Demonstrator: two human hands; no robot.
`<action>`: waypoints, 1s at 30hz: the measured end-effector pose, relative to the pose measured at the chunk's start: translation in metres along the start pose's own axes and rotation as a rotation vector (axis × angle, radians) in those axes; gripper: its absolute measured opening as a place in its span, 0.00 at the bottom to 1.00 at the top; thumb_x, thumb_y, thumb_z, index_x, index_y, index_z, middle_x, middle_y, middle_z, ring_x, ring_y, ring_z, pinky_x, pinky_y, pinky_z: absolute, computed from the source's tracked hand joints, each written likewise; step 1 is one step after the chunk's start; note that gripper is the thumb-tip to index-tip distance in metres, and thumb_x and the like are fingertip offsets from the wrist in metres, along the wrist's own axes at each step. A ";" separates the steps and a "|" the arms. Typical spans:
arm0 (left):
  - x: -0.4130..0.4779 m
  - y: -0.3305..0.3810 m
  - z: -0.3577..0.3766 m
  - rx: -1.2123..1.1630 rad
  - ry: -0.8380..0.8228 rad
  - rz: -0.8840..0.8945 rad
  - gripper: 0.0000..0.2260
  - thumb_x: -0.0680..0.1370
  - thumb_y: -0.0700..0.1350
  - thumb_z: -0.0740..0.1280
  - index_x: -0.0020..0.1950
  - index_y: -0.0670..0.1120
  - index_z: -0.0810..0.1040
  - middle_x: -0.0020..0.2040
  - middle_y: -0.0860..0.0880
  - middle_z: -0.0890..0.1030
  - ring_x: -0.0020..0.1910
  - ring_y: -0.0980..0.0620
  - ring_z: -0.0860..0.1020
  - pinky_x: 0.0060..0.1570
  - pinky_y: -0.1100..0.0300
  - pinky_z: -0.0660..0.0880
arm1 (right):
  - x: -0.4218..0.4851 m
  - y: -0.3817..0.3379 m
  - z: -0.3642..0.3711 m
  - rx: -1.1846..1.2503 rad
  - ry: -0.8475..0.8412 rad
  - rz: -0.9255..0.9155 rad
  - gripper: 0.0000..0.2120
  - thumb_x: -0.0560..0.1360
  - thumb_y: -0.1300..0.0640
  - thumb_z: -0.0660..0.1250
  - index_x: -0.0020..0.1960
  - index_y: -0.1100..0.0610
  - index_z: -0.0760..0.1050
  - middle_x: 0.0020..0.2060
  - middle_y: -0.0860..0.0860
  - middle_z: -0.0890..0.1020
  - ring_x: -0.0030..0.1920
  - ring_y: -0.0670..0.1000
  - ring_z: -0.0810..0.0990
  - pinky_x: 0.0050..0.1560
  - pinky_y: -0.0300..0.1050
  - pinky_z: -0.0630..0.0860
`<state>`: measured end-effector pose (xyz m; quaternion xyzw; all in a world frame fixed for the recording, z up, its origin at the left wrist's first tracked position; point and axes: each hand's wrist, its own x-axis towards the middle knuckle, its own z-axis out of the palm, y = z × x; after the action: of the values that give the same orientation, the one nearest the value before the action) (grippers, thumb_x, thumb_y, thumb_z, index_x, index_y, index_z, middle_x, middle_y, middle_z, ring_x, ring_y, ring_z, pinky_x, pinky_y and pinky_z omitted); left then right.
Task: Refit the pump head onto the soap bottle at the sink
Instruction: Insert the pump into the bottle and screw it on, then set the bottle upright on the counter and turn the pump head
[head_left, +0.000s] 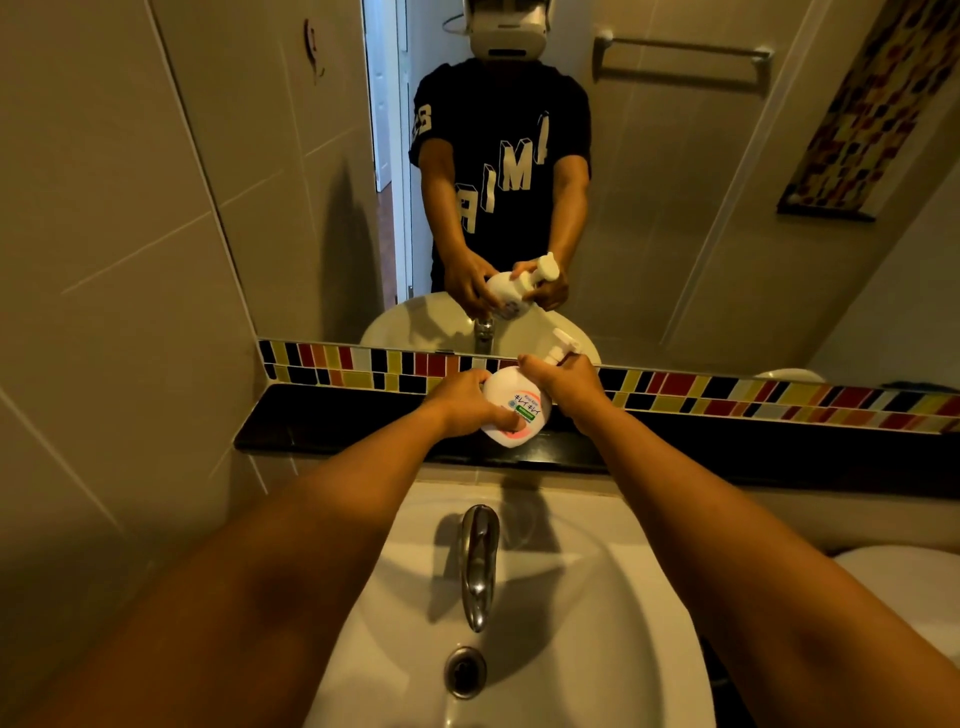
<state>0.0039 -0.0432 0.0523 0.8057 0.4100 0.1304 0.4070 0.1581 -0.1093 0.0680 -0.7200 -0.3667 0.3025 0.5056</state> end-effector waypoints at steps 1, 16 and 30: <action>0.000 0.000 0.002 0.029 0.014 0.000 0.30 0.65 0.55 0.79 0.63 0.48 0.75 0.59 0.46 0.82 0.54 0.46 0.81 0.50 0.53 0.80 | 0.001 0.002 0.000 -0.005 0.002 0.007 0.21 0.57 0.38 0.72 0.45 0.48 0.74 0.45 0.55 0.85 0.47 0.57 0.85 0.53 0.60 0.81; 0.009 -0.016 0.004 -0.180 -0.077 -0.081 0.25 0.68 0.46 0.78 0.63 0.46 0.76 0.58 0.46 0.82 0.53 0.48 0.80 0.44 0.58 0.79 | -0.004 0.013 0.000 -0.020 -0.167 -0.010 0.14 0.74 0.45 0.70 0.53 0.53 0.79 0.46 0.51 0.83 0.45 0.50 0.81 0.40 0.42 0.73; 0.033 -0.045 0.015 -0.303 0.008 -0.152 0.34 0.64 0.39 0.80 0.68 0.46 0.70 0.64 0.44 0.78 0.63 0.44 0.77 0.62 0.44 0.76 | 0.012 0.061 0.012 -0.008 -0.324 0.098 0.29 0.73 0.64 0.73 0.71 0.51 0.70 0.60 0.56 0.81 0.60 0.59 0.80 0.57 0.55 0.80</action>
<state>0.0078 -0.0115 0.0048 0.7014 0.4469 0.1629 0.5308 0.1681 -0.1067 0.0053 -0.6809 -0.4091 0.4373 0.4217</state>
